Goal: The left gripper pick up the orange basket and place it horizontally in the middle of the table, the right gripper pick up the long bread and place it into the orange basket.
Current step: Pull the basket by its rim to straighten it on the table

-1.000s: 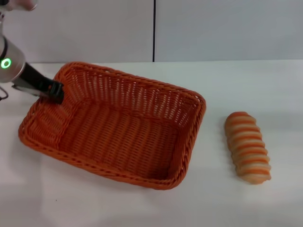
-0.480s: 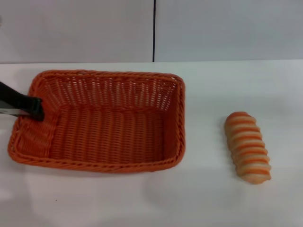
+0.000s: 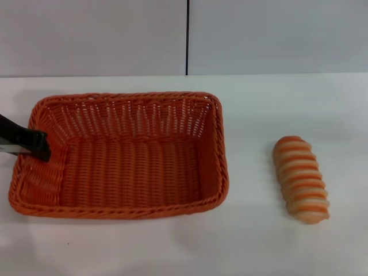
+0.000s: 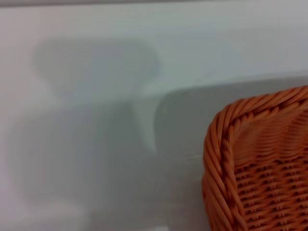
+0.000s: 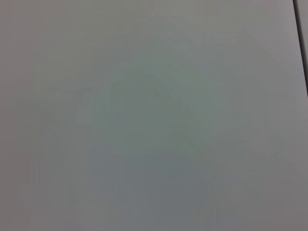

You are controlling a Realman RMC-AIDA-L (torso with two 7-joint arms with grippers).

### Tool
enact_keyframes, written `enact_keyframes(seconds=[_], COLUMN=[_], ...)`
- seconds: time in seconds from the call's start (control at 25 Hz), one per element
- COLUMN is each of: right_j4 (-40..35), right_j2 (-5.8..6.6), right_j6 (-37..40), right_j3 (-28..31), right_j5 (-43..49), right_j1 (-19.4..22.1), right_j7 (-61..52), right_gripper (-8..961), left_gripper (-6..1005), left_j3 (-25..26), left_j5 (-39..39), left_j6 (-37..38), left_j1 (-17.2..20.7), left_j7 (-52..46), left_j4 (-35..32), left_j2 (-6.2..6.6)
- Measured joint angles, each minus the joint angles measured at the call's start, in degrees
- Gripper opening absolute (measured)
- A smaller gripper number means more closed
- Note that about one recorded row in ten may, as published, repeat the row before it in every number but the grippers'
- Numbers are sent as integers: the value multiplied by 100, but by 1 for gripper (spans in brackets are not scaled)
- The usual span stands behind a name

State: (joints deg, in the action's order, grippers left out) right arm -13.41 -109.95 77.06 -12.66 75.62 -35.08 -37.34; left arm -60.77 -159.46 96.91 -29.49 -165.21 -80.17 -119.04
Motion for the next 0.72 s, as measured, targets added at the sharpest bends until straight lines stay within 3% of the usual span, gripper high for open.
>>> enact_keyframes(seconds=[0.52,0.56,0.72], right_j4=[-28,-29,-45], right_j2=[-64,-69,-111], right_j6=[23,24,28], right_j3=[0,0,-2], right_j5=[-13,-13,2], right_j1=[63,64,63], right_j7=[-8,-8,-10], right_gripper=[581,580,580], left_gripper=[132,277,376], left_j3=[204,257,271], left_j5=[107,176,213], left_j6=[171,189,205], left_j1=[-203,-185,-154], left_j7=[15,17,17], left_j4=[313,322,324], left_j2=[41,46,46])
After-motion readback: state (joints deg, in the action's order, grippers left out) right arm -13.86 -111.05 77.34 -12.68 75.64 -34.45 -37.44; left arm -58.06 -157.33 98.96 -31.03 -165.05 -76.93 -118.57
